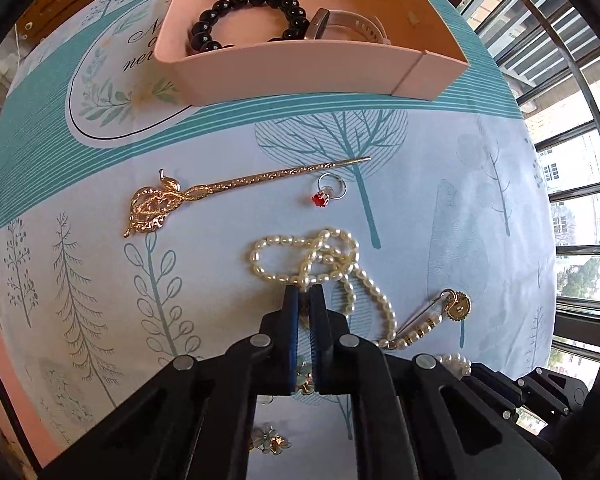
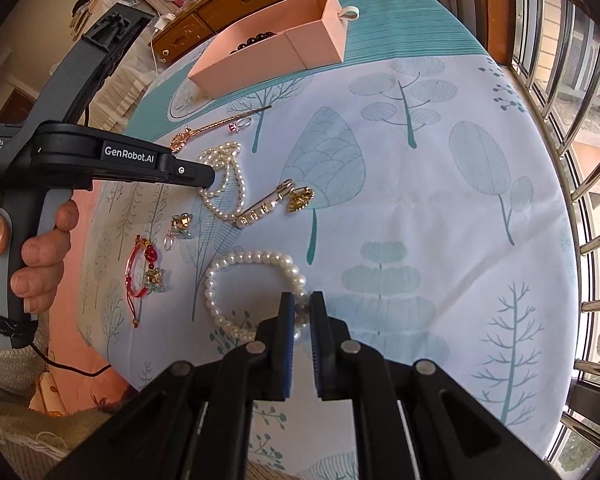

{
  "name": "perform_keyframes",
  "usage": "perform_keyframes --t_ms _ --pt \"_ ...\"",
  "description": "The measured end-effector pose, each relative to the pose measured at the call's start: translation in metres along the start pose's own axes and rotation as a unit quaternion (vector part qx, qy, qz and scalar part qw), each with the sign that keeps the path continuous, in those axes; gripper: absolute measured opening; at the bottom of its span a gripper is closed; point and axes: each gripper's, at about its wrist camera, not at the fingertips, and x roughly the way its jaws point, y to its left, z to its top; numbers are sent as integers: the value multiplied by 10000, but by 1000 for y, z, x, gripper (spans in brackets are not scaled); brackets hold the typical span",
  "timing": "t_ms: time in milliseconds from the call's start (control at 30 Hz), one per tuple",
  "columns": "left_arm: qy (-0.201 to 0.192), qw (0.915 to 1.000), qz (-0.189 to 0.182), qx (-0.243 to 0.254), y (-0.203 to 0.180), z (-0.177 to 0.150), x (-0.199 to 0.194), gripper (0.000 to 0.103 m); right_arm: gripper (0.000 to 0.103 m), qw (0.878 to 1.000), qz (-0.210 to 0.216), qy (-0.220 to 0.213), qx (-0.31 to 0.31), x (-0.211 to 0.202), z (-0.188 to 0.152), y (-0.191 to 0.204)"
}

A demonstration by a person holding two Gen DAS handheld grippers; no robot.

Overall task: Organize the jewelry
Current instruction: 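Grasp the pearl bracelet with the right tool while the left tool grasps the pearl necklace, then carry both pearl strands into the pink box and open both tools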

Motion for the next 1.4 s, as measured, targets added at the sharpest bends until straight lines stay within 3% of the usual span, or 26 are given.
perform_keyframes --t_ms 233,467,533,700,1000,1233,1400 --pt "-558 9983 -159 -19 3 -21 -43 3 7 9999 -32 -102 40 -12 4 1" --pt "-1299 9912 -250 21 16 -25 -112 3 7 9972 -80 -672 -317 -53 30 29" --pt "-1529 9880 -232 19 28 -2 -131 3 7 9952 -114 -866 -445 -65 41 38" --pt "-2053 9786 -70 84 35 8 -175 3 7 9868 -185 -1407 -784 -93 73 67" --pt "-2793 9602 17 21 40 51 -237 3 7 9699 -172 -2296 -795 -124 146 94" --pt "-3259 9446 340 213 32 90 -260 3 8 9711 -148 -2307 -599 -107 205 95" --pt "-3162 9479 331 180 34 127 -240 3 8 9770 -199 -2094 -361 -85 246 85"
